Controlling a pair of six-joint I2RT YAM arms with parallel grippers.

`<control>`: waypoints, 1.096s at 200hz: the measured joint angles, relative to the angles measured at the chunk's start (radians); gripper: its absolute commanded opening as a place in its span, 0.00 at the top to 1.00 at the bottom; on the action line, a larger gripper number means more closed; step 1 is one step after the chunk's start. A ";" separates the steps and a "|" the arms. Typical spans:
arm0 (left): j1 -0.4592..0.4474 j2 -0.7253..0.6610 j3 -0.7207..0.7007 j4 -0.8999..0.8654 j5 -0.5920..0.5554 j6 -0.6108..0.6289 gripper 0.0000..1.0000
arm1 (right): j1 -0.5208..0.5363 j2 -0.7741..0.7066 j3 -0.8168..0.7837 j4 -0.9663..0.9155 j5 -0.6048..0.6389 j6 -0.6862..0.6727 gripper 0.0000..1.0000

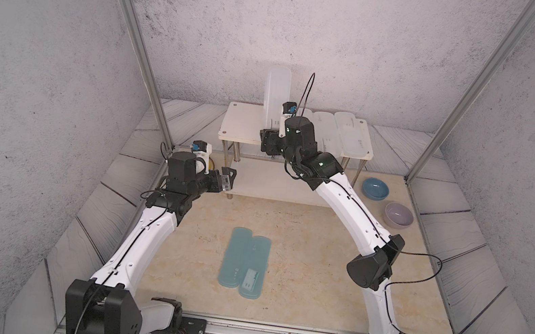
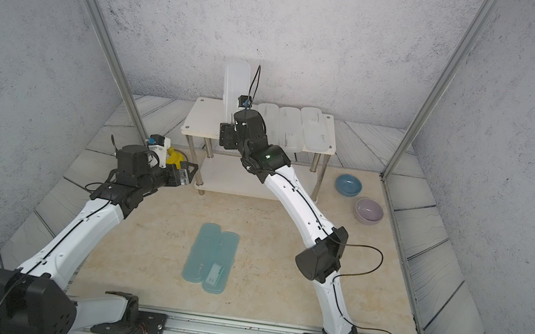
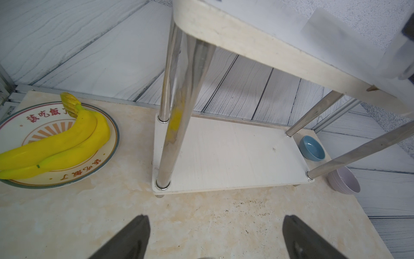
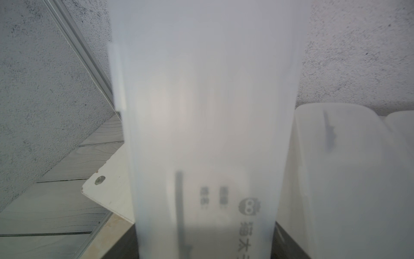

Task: Place the pencil cases on the shelf according to color
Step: Place the pencil case on the shelf.

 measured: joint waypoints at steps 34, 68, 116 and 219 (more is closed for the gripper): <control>0.000 0.000 0.000 0.000 0.008 0.000 0.01 | 0.000 0.000 0.000 0.000 0.007 0.004 0.29; 0.005 0.000 0.000 0.000 0.010 0.000 0.01 | 0.000 0.000 -0.002 -0.001 0.006 0.012 0.26; 0.013 0.000 0.000 0.000 0.011 0.000 0.01 | 0.000 -0.004 -0.030 0.021 0.002 0.029 0.20; 0.026 0.000 0.000 0.001 0.025 -0.003 0.01 | 0.000 -0.012 -0.058 0.021 -0.004 0.049 0.13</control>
